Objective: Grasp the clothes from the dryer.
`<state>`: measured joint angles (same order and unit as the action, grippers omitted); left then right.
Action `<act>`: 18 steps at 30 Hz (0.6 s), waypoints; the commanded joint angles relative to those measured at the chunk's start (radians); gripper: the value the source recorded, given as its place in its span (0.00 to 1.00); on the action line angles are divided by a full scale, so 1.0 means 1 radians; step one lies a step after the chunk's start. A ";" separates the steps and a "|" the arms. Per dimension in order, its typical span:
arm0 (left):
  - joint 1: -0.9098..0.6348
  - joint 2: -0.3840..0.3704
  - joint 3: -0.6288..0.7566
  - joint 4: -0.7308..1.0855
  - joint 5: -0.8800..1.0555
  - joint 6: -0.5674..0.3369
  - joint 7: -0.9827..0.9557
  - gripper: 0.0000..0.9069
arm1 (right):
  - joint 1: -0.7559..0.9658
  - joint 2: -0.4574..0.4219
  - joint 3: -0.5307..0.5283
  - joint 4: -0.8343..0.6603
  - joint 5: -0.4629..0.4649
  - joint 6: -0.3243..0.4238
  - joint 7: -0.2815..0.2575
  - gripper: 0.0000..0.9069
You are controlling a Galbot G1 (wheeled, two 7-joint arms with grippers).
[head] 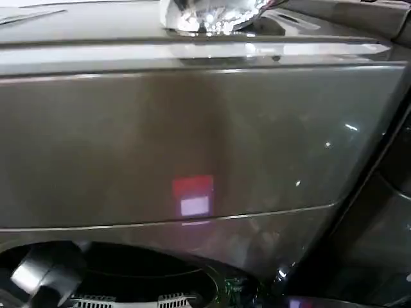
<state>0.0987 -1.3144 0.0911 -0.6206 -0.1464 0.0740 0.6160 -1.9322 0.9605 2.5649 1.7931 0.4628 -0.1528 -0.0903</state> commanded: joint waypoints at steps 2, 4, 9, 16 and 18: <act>0.160 -0.023 -0.188 -0.212 -0.128 -0.080 -0.464 0.00 | 0.009 -0.003 -0.008 -0.007 0.001 0.016 0.004 1.00; 0.180 -0.032 -0.217 -0.227 -0.132 -0.103 -0.509 0.00 | 0.011 -0.008 -0.008 -0.008 0.002 0.020 0.006 1.00; 0.232 -0.067 -0.272 -0.289 -0.150 -0.140 -0.660 0.00 | 0.012 -0.013 -0.008 -0.012 0.003 0.026 0.008 1.00; 0.274 -0.122 -0.333 -0.344 -0.145 -0.171 -0.807 0.00 | 0.011 -0.013 -0.005 -0.015 0.023 0.038 0.005 1.00; 0.273 -0.139 -0.355 -0.347 -0.135 -0.185 -0.848 0.00 | 0.013 -0.009 -0.009 -0.012 0.024 0.038 0.009 1.00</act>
<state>0.3130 -1.3980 -0.1640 -0.8893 -0.2727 -0.0567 0.0333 -1.9211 0.9479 2.5594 1.7776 0.4759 -0.1211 -0.0837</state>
